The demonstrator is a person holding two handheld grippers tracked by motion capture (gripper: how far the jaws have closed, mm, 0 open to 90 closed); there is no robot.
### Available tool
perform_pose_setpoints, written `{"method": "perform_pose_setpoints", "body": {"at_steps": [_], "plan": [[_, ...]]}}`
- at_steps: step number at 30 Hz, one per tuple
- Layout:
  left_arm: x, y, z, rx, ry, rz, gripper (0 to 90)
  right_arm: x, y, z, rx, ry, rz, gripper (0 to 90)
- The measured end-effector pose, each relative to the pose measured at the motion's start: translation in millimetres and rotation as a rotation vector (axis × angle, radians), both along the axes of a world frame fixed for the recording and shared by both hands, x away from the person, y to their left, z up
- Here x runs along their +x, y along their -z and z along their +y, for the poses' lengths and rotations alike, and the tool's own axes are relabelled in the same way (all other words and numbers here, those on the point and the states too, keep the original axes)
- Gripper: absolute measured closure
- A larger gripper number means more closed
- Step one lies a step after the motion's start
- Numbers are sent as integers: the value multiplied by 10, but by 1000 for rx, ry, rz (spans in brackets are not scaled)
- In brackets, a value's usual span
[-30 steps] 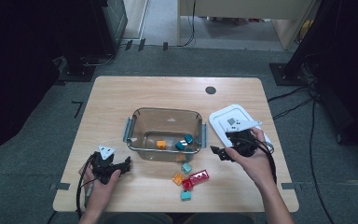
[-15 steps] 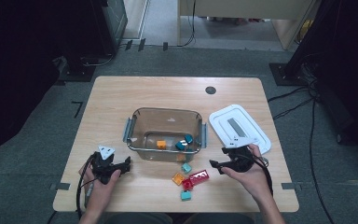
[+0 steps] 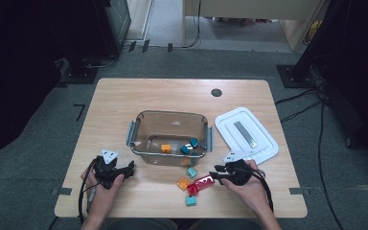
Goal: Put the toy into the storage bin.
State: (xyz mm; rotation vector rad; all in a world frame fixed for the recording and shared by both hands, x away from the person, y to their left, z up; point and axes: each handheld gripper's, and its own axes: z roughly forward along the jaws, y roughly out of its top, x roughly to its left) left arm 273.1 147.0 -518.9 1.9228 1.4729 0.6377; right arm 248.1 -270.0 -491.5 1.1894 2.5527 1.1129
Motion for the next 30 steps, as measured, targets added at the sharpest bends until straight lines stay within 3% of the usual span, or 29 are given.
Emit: {"method": "perform_pose_setpoints", "body": {"at_steps": [3,8,15,30], "plan": [[0,0,-1,-1,-1,-1,106,1,37,38,-35,2,13,702],[0,0,-1,-1,-1,-1,106,-1,77,62,-41,-14,37,783],[0,0,-1,-1,0,-1,106,21,79,-13,-29,23,51,886],[1,0,-1,0,0,0,106,33,33,-132,-17,67,16,898]]}}
